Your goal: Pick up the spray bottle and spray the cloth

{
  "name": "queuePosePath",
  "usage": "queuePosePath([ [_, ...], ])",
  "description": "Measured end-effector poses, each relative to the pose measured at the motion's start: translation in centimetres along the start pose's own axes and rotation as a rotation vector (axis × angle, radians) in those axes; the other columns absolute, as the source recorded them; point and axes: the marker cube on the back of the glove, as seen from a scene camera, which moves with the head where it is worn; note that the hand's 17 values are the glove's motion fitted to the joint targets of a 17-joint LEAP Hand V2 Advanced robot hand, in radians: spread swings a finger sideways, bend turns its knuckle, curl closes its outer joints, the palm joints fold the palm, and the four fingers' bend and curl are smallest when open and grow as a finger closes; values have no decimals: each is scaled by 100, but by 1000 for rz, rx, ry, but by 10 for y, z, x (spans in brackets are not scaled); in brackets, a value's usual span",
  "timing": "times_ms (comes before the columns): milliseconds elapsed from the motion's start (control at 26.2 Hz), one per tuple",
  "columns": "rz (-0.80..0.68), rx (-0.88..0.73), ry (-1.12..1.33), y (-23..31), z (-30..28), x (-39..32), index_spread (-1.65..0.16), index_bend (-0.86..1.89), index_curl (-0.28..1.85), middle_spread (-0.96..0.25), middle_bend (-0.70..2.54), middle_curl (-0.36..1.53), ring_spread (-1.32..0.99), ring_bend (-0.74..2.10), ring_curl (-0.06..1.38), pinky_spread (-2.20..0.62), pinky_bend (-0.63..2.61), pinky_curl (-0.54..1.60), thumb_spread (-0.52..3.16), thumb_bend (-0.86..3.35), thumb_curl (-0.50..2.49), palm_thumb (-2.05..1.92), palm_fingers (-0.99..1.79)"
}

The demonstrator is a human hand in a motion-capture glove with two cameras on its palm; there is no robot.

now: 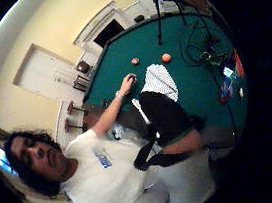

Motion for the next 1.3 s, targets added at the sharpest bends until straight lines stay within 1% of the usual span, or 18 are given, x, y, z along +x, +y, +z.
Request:
queuePosePath([
  [191,10,-9,10,-1,3,0,-31,24,15,-4,20,10,-1,29,12,16,38,15,67,24,11,41,51],
  [344,24,-22,10,1,6,2,-37,22,19,-5,19,14,-1,29,15,18,38,19,84,23,13,43,50],
  [612,56,-19,-1,8,7,8,-41,20,24,-4,19,18,-1,27,18,21,36,22,101,19,17,45,50],
  [765,99,20,2,3,10,15,-42,19,25,-4,18,20,-1,27,19,22,35,24,107,17,19,46,51],
  [841,117,1,2,4,9,17,-42,18,26,-4,17,20,-1,27,20,22,35,24,109,16,20,47,51],
  [918,76,-45,-5,9,5,14,-43,19,27,-4,16,21,-1,26,20,22,35,25,110,15,20,47,50],
  [1032,-98,-76,-11,13,3,17,-43,19,28,-4,15,21,-1,26,21,22,35,26,112,13,22,48,49],
  [1109,-181,-95,-14,18,7,27,-43,19,29,-5,15,21,-1,26,22,22,35,27,114,12,22,49,48],
  [1185,-203,-87,-14,21,13,35,-43,18,29,-6,15,22,-1,27,22,22,36,27,115,11,23,49,48],
  [1300,-163,-52,10,25,25,40,-43,18,30,-7,16,22,-2,26,23,23,35,28,115,10,24,49,48],
])
